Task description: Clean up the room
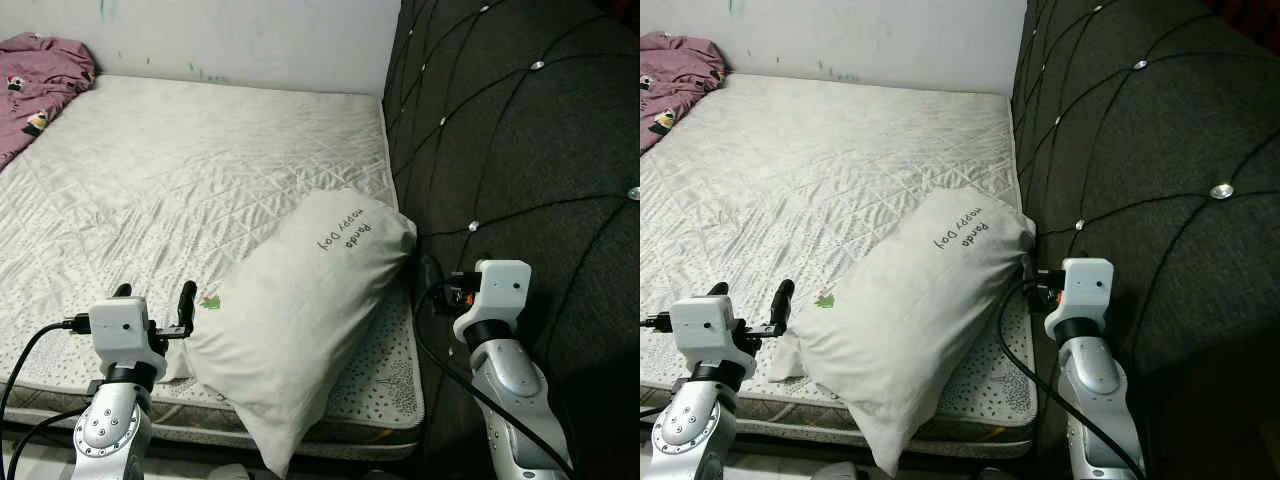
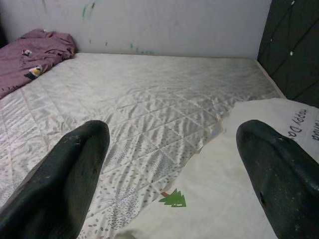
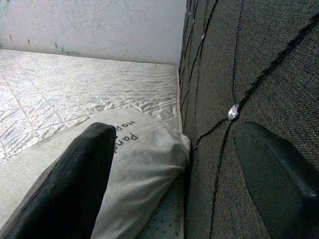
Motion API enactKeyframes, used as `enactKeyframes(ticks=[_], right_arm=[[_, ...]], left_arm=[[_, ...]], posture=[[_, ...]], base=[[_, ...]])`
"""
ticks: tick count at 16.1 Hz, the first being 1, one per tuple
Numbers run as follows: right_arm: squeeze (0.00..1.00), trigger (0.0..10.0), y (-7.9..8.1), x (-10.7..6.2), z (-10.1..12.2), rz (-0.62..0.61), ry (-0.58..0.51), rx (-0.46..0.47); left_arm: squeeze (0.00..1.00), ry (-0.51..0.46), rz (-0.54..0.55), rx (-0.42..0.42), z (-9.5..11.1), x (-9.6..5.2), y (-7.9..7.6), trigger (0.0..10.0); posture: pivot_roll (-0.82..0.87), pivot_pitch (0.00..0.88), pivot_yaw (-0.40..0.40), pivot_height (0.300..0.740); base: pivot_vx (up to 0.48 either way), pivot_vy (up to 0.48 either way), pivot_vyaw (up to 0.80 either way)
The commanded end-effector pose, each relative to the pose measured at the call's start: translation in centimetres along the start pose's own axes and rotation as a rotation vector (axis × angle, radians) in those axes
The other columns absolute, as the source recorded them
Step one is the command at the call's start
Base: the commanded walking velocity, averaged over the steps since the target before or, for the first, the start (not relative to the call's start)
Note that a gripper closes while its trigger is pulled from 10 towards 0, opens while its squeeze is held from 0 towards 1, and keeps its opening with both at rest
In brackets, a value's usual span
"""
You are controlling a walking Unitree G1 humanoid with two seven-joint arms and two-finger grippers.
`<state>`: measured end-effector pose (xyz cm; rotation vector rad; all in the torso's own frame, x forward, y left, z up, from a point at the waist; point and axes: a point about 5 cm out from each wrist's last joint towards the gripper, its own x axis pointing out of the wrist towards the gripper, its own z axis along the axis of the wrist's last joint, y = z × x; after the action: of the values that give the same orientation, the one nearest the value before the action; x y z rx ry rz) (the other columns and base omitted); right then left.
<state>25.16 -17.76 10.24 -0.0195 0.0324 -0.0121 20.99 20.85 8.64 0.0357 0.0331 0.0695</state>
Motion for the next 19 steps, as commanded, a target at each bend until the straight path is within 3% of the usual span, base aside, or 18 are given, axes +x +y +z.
enactKeyframes(ticks=[1,7,11,14,19], right_arm=[[0.0,10.0,0.1,0.1,0.4,0.002,-0.009,-0.008],[0.0,10.0,0.2,0.1,0.6,0.006,-0.01,-0.016],[0.0,10.0,0.2,0.3,0.7,-0.017,-0.006,-0.025],[0.0,10.0,0.2,0.5,0.7,-0.021,-0.011,-0.018],[0.0,10.0,1.1,0.8,0.7,0.026,-0.008,-0.029]], left_arm=[[0.0,-0.022,-0.014,0.0,0.7,0.1,-0.2,10.0],[0.0,-0.02,-0.018,0.002,0.8,0.2,-0.1,10.0],[0.0,0.004,-0.017,0.056,0.5,0.4,-0.1,10.0],[0.0,0.01,-0.006,0.051,0.3,0.9,0.1,10.0],[0.0,0.052,0.003,0.046,-0.5,0.4,0.2,10.0]], posture=[[0.06,0.004,-0.029,0.74],[0.06,0.012,-0.032,0.74],[0.06,0.014,-0.034,0.74],[0.07,0.016,-0.045,0.74],[0.08,0.017,-0.046,0.74]], base=[[0.0,0.371,0.0],[0.0,0.48,0.0],[0.0,0.0,-0.13],[0.0,0.0,-0.67],[0.0,0.0,0.0]])
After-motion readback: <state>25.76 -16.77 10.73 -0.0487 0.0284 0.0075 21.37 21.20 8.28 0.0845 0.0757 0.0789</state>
